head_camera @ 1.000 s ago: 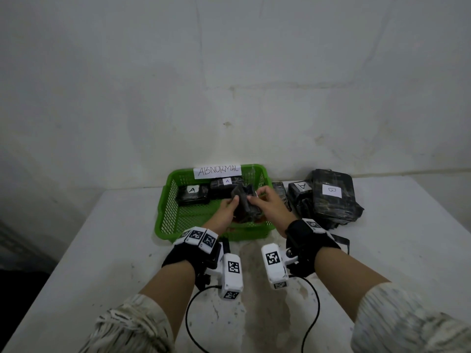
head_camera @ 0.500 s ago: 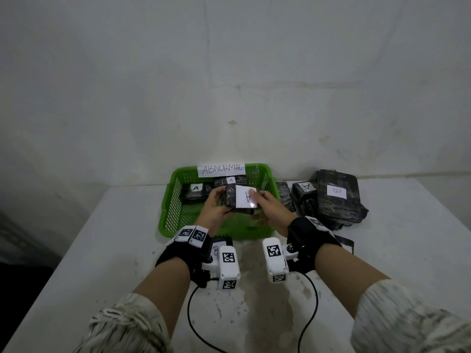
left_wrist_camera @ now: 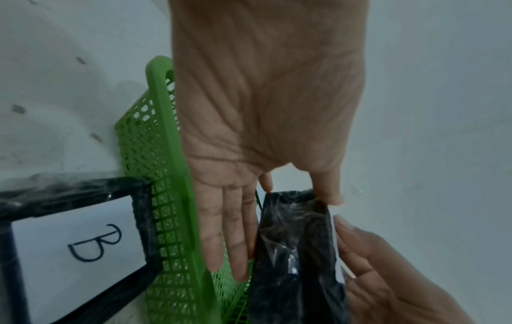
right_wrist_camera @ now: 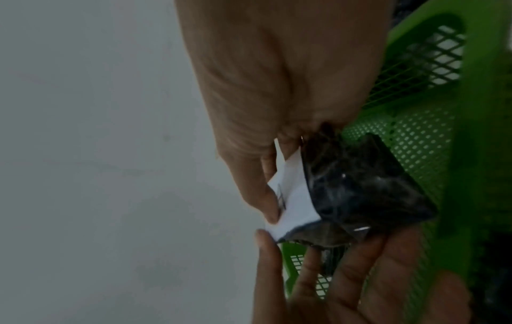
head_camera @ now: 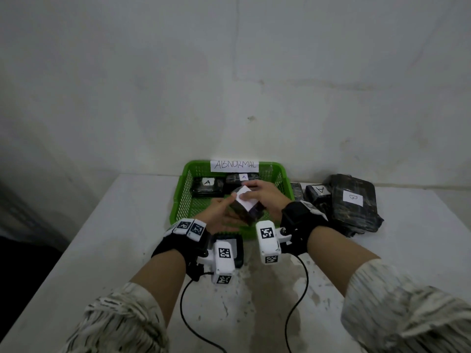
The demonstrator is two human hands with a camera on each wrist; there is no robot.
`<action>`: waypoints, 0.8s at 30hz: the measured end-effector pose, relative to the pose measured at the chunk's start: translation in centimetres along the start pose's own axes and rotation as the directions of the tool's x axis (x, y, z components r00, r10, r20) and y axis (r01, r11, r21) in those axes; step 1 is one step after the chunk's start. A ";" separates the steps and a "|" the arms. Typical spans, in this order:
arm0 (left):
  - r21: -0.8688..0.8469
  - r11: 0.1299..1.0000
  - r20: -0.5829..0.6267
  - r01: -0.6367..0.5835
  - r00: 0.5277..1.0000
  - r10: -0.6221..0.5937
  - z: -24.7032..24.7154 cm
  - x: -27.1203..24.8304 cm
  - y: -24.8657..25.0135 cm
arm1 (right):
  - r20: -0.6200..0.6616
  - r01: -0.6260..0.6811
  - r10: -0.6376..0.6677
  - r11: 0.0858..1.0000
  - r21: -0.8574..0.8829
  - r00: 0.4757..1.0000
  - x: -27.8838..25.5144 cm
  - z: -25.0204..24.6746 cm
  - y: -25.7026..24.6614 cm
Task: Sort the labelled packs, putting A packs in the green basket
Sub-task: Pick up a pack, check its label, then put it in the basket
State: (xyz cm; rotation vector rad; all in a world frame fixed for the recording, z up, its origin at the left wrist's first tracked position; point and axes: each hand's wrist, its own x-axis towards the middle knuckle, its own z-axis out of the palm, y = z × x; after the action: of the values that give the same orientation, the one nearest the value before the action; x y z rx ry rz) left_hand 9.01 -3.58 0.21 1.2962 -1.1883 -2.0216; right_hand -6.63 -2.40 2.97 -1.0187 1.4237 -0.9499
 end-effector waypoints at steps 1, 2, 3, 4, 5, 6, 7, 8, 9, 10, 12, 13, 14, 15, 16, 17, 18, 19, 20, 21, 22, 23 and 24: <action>-0.055 0.998 -0.014 0.003 1.000 -0.004 -0.4 0.3 -0.1 | 0.030 0.009 -0.008 1.000 -0.021 1.000 0.2 0.5 -0.3; -0.121 0.993 -0.043 0.000 0.999 -0.005 -0.8 0.6 -0.2 | 0.049 0.014 -0.013 1.000 -0.027 0.999 0.4 0.8 -0.5; -0.181 0.983 -0.074 -0.015 0.997 0.002 -1.3 1.0 -0.3 | 0.051 0.019 -0.018 0.999 -0.030 0.999 0.8 1.1 -0.7; -0.224 0.974 -0.101 -0.037 0.995 0.015 -1.8 1.3 -0.3 | 0.034 0.021 -0.019 0.998 -0.056 0.999 1.1 1.3 -0.8; -0.261 0.963 -0.125 -0.062 0.992 0.030 -2.2 1.6 -0.3 | -0.002 0.021 -0.021 0.995 -0.095 1.000 1.6 1.4 -0.7; -0.291 0.953 -0.146 -0.082 0.988 0.040 -2.5 1.8 -0.3 | -0.041 -0.008 0.002 0.992 -0.125 0.999 1.9 1.6 -0.5; -0.309 0.947 -0.155 -0.091 0.987 0.044 -2.8 1.9 -0.2 | -0.062 -0.048 0.040 0.989 -0.140 0.997 2.3 1.7 -0.3; -0.300 0.951 -0.155 -0.079 0.987 0.033 -3.1 2.2 -0.3 | -0.044 -0.121 0.116 0.983 -0.134 0.992 2.6 1.9 0.1; -0.261 0.964 -0.154 -0.054 0.988 0.014 -3.3 2.3 -0.1 | 0.003 -0.192 0.194 0.975 -0.113 0.981 3.0 2.0 0.5; -0.181 0.983 -0.165 -0.018 0.986 -0.012 -3.3 2.3 0.1 | 0.054 -0.247 0.251 0.967 -0.068 0.967 3.3 2.1 0.8; 0.169 0.985 -0.257 0.032 0.966 0.013 -3.7 2.5 0.6 | 0.068 -0.289 0.289 0.957 -0.007 0.955 3.9 2.4 1.1; 0.414 0.910 -0.321 0.033 0.940 0.112 -4.2 2.7 0.8 | 0.054 -0.297 0.296 0.955 0.006 0.954 4.4 2.4 1.2; 0.616 0.787 -0.375 0.033 0.891 0.256 -4.9 2.9 0.8 | 0.045 -0.304 0.304 0.953 0.003 0.952 4.9 2.6 1.2; 0.734 0.677 -0.415 0.046 0.821 0.393 -5.8 3.0 0.8 | 0.043 -0.308 0.308 0.951 0.001 0.950 5.5 2.8 1.4; 0.789 0.609 -0.461 0.085 0.738 0.493 -6.6 2.9 0.8 | 0.037 -0.324 0.325 0.946 -0.016 0.945 6.0 3.1 1.3; 0.805 0.577 -0.511 0.136 0.653 0.559 -7.4 2.9 0.6 | 0.031 -0.340 0.341 0.940 -0.028 0.939 6.6 3.5 1.5; 0.797 0.575 -0.559 0.182 0.583 0.589 -8.1 3.0 0.3 | 0.029 -0.362 0.364 0.931 -0.050 0.931 7.2 4.0 1.6; 0.772 0.598 -0.605 0.217 0.541 0.584 -8.6 3.0 0.2 | 0.026 -0.372 0.375 0.925 -0.072 0.927 7.8 4.5 1.9; 0.738 0.629 -0.648 0.246 0.519 0.557 -9.0 3.2 -0.2 | 0.019 -0.378 0.381 0.921 -0.095 0.924 8.1 5.1 2.0; 0.695 0.665 -0.691 0.272 0.510 0.513 -9.2 3.5 -0.4 | 0.010 -0.375 0.379 0.921 -0.108 0.926 8.7 5.7 2.2; 0.644 0.707 -0.730 0.294 0.514 0.451 -9.4 3.7 -0.6 | 0.005 -0.380 0.383 0.918 -0.116 0.924 8.9 6.4 2.2; 0.594 0.746 -0.752 0.300 0.538 0.382 -9.5 4.0 -0.8 | 0.004 -0.381 0.384 0.917 -0.118 0.923 9.3 7.1 2.3; 0.559 0.778 -0.748 0.286 0.579 0.324 -9.7 4.3 -1.1 | 0.005 -0.389 0.392 0.914 -0.119 0.920 9.6 7.7 2.2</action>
State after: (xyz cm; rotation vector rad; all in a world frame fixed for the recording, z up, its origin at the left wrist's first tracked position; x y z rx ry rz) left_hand 15.78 -10.25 -4.60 2.1805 -1.3711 -0.6649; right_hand 0.51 -10.96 -2.81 -0.7836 1.5971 -0.5621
